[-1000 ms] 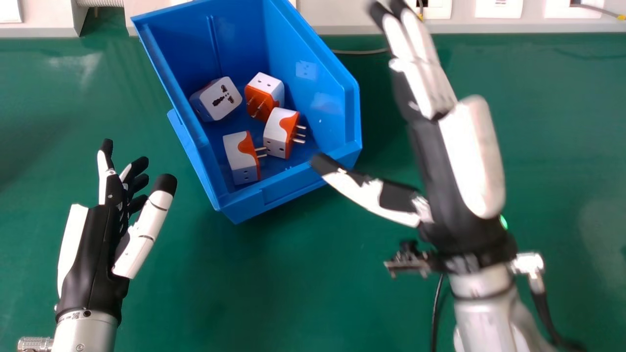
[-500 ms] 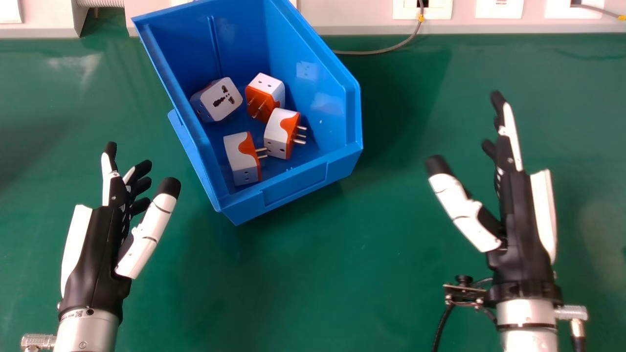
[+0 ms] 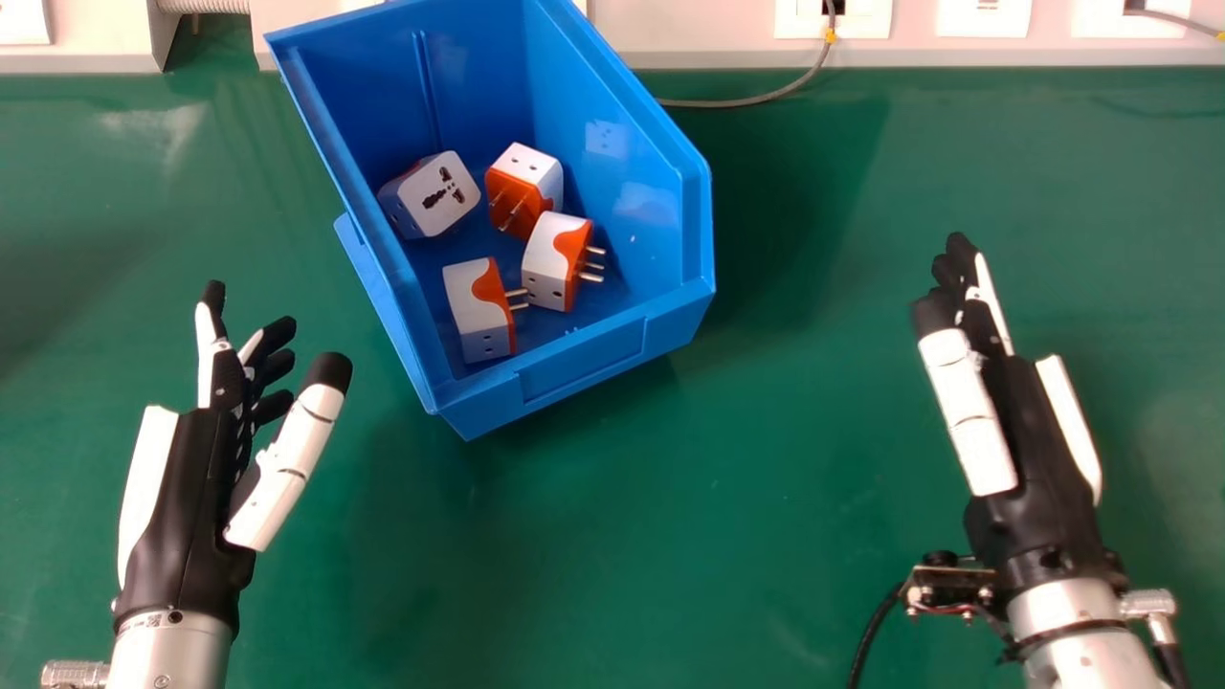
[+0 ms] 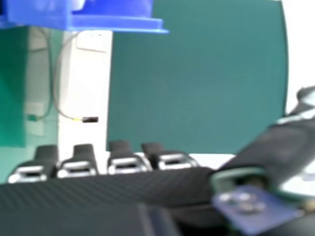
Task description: Pick all objects and put in blue box
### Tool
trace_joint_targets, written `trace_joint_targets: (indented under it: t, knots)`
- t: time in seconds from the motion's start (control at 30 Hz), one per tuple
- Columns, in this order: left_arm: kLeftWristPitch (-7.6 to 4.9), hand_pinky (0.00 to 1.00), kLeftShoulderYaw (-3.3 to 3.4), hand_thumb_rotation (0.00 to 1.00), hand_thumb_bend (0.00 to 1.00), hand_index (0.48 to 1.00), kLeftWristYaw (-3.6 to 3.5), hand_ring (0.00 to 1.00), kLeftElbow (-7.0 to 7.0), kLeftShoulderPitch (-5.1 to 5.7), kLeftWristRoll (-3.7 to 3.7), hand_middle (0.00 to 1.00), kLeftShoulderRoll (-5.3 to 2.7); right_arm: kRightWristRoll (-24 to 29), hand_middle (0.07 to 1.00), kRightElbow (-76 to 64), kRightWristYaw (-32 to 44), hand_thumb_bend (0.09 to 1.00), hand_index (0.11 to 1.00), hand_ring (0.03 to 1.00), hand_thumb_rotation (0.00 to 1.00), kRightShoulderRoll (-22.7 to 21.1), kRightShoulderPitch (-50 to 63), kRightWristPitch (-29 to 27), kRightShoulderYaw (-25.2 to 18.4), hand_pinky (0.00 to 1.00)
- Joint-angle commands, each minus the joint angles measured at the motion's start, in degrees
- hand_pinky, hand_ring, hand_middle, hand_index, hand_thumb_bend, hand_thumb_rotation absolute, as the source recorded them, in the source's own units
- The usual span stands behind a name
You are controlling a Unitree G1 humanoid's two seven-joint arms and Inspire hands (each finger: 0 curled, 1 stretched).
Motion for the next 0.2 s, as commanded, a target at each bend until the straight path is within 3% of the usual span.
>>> trace_joint_targets:
  t: [0.0,0.1,0.17]
  knots:
    - [-1.41,0.88,0.57,0.81,0.6,0.918,-0.05,0.91,-1.33,0.82,-0.86,0.93,-0.09,2.0,1.0,-3.7,1.7,0.365,0.999,1.0,0.99,-0.7,1.1,1.2,-1.7,1.0]
    - [-1.41,0.89,0.55,0.84,0.62,0.926,0.08,0.92,-2.08,1.65,-1.51,0.93,-0.44,3.5,1.0,-6.0,4.1,0.357,1.0,1.0,0.99,-1.1,2.7,2.5,-2.8,1.0]
    - [-1.29,0.89,0.6,0.87,0.61,0.934,-0.29,0.93,-2.64,2.28,-2.52,0.94,-0.89,4.3,1.0,-7.5,5.5,0.357,1.0,1.0,1.0,-1.2,4.0,3.2,-3.5,1.0]
